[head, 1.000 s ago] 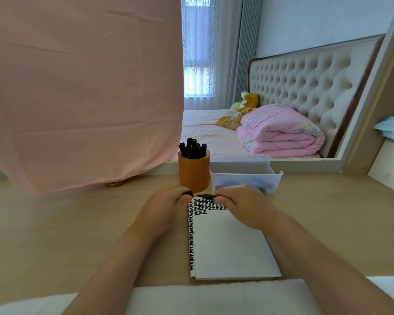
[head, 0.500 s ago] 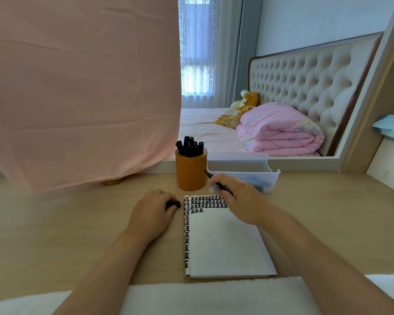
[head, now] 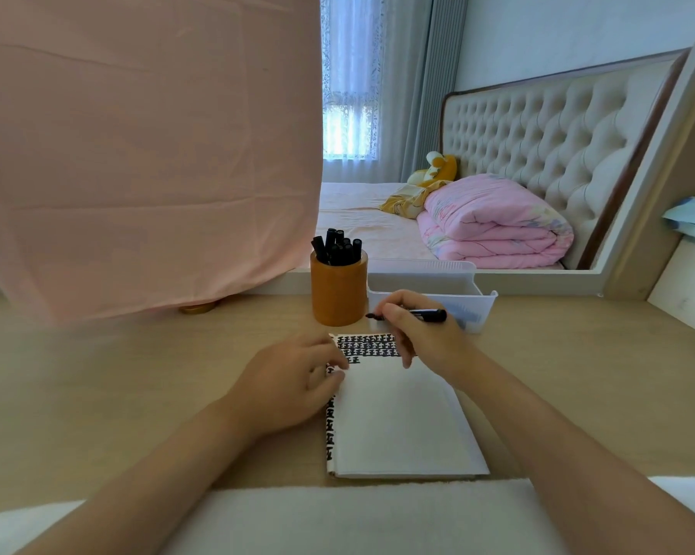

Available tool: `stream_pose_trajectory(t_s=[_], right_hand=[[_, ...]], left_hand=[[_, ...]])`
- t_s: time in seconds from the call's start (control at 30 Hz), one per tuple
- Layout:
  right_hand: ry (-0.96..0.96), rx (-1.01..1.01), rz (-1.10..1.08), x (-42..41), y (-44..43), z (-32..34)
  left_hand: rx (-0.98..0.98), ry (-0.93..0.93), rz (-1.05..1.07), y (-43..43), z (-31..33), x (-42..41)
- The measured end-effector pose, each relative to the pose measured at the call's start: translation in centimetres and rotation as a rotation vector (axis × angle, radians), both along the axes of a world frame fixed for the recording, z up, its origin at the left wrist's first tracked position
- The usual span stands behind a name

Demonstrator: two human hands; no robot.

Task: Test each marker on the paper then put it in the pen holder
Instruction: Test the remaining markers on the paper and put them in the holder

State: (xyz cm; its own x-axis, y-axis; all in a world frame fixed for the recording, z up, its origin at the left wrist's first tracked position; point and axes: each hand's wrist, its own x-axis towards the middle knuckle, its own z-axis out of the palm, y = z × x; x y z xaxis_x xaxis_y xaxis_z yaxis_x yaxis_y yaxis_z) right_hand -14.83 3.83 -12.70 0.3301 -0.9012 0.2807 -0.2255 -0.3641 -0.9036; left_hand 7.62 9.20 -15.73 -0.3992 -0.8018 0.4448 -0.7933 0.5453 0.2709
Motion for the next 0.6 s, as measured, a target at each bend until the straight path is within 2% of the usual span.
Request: stream_pose_trajectory(t_s=[0.1,0.2,0.33,0.6], right_hand=[[-0.026,0.097,0.011,0.2,0.1,-0.9],[0.075,0.043,-0.028,0.5,0.0,-1.7],[0.116,0.017,-0.106,1.1,-0.2,-2.2],[0.184,-0.003,-0.099,0.8,-0.2,-2.8]], left_hand=[[0.045,-0.014,-0.056,0.5,-0.6,-0.4],[0.043,-0.063,-0.087,0.4,-0.6,-0.5],[0.106,-0.121,-0.127,0.1,-1.0,-0.4],[0.14,-0.092,-0.147,-0.3,-1.3,-0.2]])
